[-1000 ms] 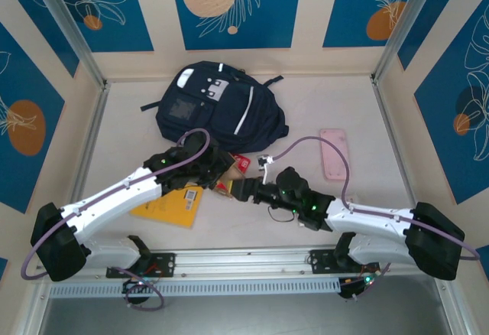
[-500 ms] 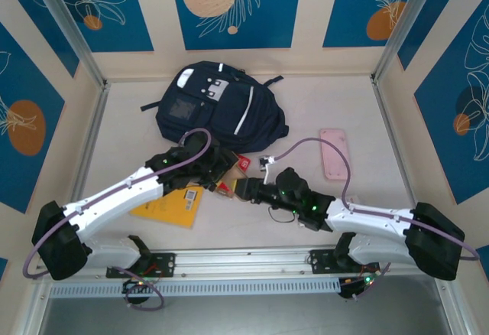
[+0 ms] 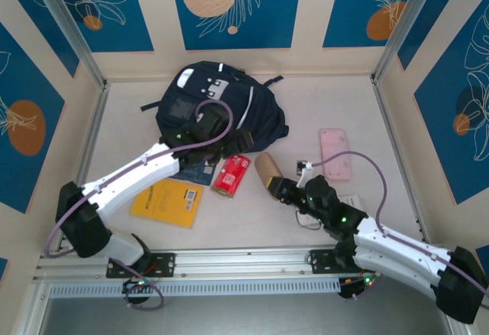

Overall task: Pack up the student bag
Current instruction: Pass the glasses case, then open the student bag at the top-center of the table.

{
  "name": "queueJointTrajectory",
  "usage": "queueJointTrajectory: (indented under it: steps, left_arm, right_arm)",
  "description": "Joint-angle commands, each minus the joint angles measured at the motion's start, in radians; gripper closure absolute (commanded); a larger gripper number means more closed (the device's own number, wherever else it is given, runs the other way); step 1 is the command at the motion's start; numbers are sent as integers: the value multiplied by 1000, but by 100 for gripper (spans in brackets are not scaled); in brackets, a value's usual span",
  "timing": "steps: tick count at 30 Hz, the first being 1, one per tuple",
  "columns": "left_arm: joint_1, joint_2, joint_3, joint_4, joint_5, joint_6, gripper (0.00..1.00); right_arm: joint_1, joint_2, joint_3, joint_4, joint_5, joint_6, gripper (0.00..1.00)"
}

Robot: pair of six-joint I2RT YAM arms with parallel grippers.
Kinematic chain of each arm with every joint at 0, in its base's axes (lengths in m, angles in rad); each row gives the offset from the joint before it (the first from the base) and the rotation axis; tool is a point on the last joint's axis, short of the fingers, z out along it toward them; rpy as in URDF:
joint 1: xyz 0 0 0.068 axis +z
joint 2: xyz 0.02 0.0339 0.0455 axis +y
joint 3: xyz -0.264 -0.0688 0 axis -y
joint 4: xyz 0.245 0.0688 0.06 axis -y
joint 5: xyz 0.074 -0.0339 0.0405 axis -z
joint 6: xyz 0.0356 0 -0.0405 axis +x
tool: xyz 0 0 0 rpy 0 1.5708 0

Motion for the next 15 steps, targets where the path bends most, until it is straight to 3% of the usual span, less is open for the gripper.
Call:
queueJointTrajectory:
  steps: [1,6,9,12,15]
  left_arm:
    - [22,124,137,-61,-119,380,13]
    - [40,418,443,-169,-146,645,14]
    - [55,591,669,-259,-158,714,13]
    - [62,747,882,-327,-246,764,10]
    - [92,905,1124,-441,-257,741,7]
  right_arm:
    - [-51,-110,-48,-112,18,22,70]
    - [-128,-255,-88,-200,-30,5,70]
    - [-170,-297,-97,-224,-76,-14,70]
    - [-205,-314,-97,-238,-121,-26,70]
    - [-235,-316,-93,-242,-166,-38,70]
